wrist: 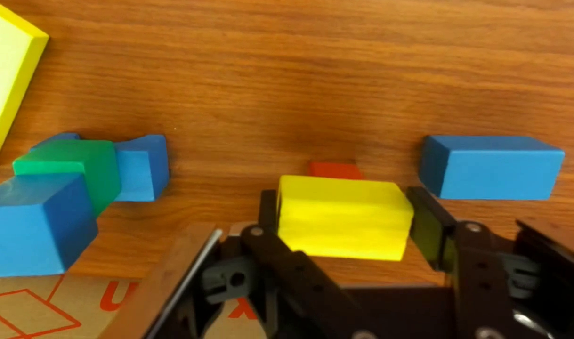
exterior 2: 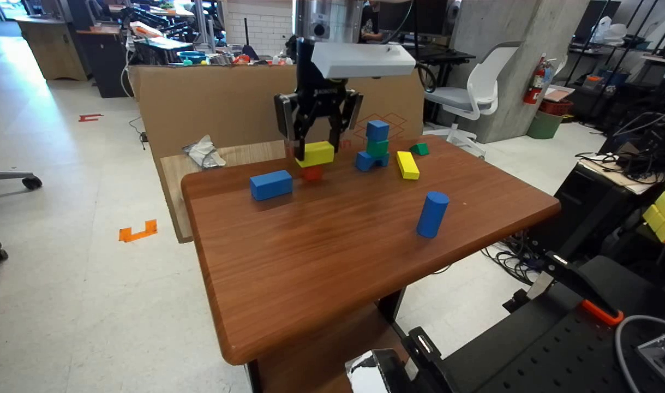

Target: Unstack the yellow and orange blocks

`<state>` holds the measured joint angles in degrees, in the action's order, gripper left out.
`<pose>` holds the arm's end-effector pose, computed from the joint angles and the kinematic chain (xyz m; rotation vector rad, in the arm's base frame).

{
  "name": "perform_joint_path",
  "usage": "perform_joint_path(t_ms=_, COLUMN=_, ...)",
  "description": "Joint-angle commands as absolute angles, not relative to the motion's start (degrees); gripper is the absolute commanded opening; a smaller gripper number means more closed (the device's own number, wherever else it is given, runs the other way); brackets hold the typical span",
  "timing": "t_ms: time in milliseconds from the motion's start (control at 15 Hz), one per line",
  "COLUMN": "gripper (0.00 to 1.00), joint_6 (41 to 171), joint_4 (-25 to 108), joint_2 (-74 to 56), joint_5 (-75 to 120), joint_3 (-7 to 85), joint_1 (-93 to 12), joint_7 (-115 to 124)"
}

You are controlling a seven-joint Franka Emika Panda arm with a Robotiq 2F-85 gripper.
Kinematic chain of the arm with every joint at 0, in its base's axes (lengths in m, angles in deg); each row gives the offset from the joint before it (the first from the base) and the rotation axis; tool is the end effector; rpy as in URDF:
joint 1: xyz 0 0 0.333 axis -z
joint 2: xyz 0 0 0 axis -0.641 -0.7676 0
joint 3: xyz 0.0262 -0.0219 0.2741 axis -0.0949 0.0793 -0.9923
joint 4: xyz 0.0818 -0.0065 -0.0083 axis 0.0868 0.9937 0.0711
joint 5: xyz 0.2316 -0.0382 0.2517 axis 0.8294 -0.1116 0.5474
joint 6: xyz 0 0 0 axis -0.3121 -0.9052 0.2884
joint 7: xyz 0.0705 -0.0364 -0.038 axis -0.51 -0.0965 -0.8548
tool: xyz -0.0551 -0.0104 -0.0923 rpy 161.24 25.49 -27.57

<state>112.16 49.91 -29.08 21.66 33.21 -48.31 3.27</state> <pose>0.6027 0.1081 0.2170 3.1184 0.2437 0.0998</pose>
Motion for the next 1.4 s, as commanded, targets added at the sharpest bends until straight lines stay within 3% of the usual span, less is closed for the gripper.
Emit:
perform_joint_path(t_ms=0, gripper=0.43, joint_6=110.2, joint_4=47.4, joint_2=-30.0, joint_5=19.3, joint_3=34.1, joint_1=-49.5, joint_7=4.0)
perform_joint_path(t_ms=800, gripper=0.43, joint_6=108.2, joint_4=50.3, joint_2=-18.8, joint_5=14.7, joint_3=34.6, joint_1=-51.4, joint_7=5.8)
perform_joint_path(t_ms=1333, gripper=0.43, joint_6=104.5, joint_4=61.5, joint_2=-9.4, joint_5=17.3, joint_3=31.5, joint_1=-50.4, joint_7=5.8)
